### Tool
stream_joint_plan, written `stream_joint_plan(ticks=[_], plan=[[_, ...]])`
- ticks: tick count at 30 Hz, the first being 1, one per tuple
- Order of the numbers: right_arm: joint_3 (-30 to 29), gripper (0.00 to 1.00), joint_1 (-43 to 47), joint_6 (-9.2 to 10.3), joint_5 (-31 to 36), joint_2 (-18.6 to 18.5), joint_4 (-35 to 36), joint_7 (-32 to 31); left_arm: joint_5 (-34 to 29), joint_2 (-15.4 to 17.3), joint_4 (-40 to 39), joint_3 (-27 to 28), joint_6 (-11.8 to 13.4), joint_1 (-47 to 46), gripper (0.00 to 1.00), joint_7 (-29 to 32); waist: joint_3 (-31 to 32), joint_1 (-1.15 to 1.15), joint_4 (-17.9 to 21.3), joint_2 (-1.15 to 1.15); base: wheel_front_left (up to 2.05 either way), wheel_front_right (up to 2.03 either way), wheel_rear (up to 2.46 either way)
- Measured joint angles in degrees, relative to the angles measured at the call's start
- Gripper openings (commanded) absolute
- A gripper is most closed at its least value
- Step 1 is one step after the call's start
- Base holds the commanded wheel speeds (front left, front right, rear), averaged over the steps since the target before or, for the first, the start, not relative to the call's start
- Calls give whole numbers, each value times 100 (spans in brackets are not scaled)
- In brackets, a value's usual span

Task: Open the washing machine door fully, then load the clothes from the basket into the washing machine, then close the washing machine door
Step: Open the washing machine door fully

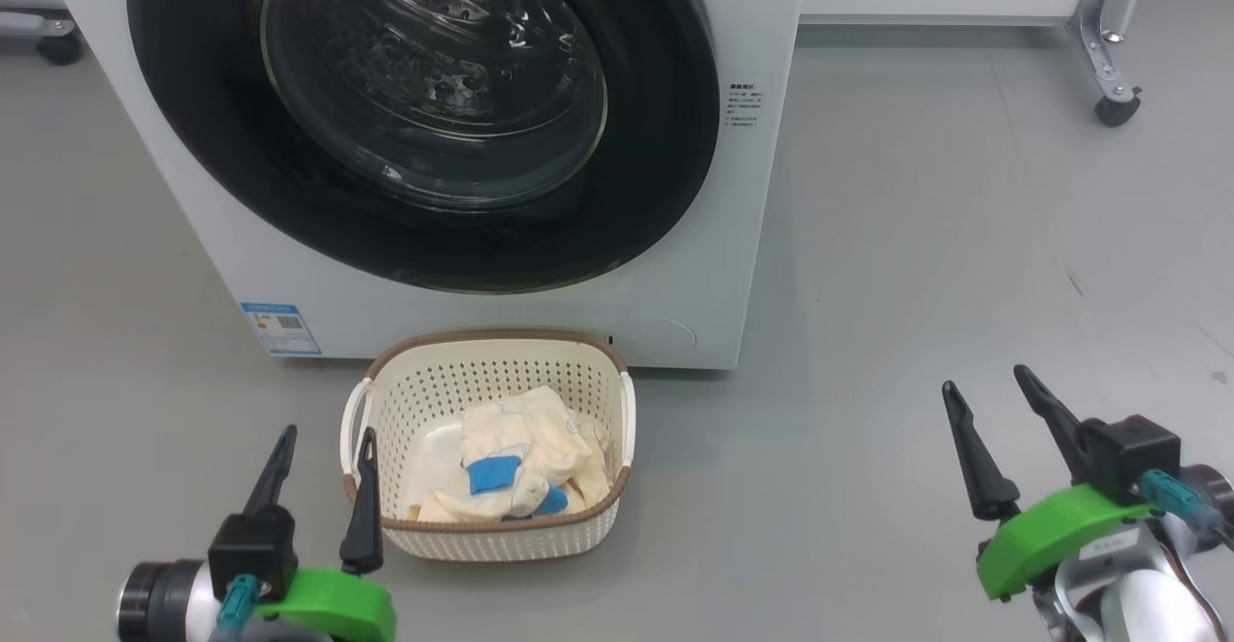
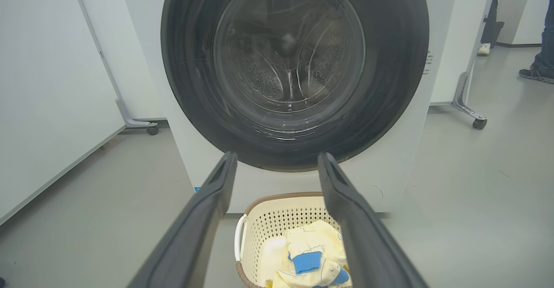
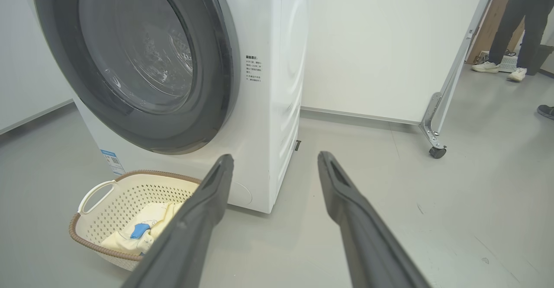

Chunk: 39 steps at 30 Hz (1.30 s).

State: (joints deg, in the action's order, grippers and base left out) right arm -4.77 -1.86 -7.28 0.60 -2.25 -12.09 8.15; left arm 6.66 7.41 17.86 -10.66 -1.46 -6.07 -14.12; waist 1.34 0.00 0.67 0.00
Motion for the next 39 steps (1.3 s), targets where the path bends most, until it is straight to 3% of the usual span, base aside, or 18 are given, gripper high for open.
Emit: stream_joint_plan(ticks=[28,37,38,39], plan=[[-66,100,-2,0,-70,3,-34,42,109,60,-47,-68,151,-6,100,0,-153,0,2,0,2,2,-3],[-381,100,-396,0,-234,3,-193,146,109,62,-146,-142,156,-242,100,-2,-443,0,-83,0,0,0,0],[-430,99,-454,0,-271,3,-224,163,109,63,-148,-145,158,-245,100,-2,-480,0,-91,0,0,0,0],[-466,91,-515,0,-318,3,-265,186,109,65,-151,-146,159,-250,100,-3,-520,0,-99,0,0,0,0]])
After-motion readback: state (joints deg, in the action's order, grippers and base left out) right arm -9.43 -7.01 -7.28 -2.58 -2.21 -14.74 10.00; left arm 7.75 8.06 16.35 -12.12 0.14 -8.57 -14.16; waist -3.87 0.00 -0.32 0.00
